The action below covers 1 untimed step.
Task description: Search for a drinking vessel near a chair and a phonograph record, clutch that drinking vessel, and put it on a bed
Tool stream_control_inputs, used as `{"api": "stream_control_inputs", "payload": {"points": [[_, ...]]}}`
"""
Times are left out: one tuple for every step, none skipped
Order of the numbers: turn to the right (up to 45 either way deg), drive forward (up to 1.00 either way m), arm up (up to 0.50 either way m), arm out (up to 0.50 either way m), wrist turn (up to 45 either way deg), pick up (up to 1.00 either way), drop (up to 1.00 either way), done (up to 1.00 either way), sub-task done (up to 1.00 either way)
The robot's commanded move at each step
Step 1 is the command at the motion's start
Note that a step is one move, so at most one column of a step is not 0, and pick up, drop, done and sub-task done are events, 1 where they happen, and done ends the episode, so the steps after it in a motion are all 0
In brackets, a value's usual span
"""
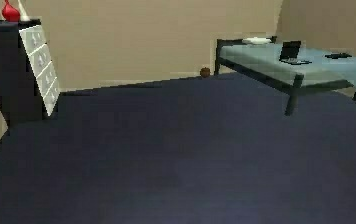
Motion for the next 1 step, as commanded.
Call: {"api": "stream_control_inputs", "payload": {"points": [[45.0,0.0,0.0,0.0,0.0,0.0,0.0,0.0,0.0]]}}
